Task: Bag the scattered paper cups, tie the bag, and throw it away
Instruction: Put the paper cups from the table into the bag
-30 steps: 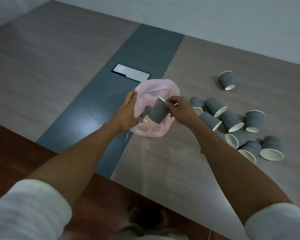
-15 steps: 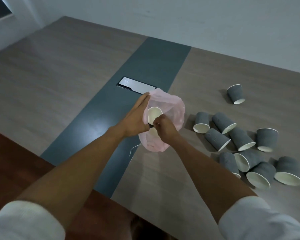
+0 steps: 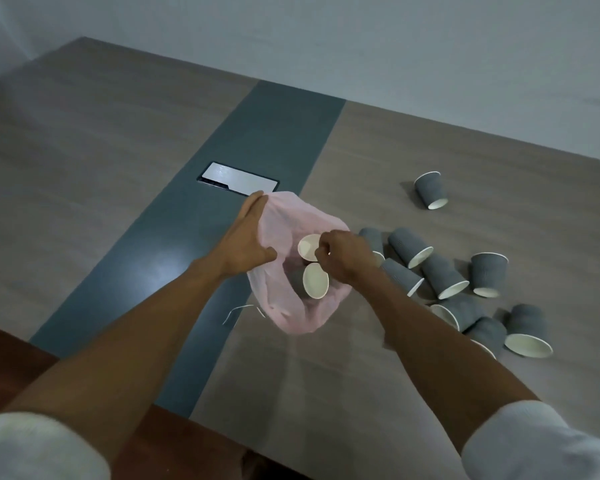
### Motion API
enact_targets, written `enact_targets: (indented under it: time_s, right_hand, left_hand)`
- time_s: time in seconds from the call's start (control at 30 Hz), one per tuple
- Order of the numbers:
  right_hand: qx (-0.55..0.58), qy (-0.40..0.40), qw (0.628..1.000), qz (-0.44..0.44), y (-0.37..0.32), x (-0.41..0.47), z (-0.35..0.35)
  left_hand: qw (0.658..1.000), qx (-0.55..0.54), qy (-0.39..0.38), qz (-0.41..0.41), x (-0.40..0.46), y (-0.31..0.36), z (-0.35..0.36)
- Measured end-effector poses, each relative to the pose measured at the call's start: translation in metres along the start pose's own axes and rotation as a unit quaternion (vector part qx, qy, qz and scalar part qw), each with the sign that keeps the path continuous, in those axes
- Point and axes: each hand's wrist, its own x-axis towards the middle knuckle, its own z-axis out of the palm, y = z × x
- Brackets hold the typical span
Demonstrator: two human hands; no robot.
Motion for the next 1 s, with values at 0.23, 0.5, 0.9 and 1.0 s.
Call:
enact_targets:
  time_s: [0.23,0.5,0.9,1.0]
  right_hand:
    - [-0.020,-0.002,0.983,0.183,0.068,-0.012,0.002]
    - [-0.103,-0.005,0.976,0.190,0.098,0.009,0.019]
    - [0.543,0.034,0.834,0.088,0.053,0.017,-0.047]
    - [0.500,-0.085,0.861,0.043,0.034,0.009,-0.035]
  left_hand:
    - [0.993,0.069,0.095,0.012,0.007,0.015,0.005]
    - [0.977,0.187,0.073,0.067,0.000,0.006,-0.001]
    - [0.952,0.301,0.009,-0.056,0.015,0.004,-0.002]
    - [0.960,0.278,0.007,-0.041,0.016,0.004,0.000]
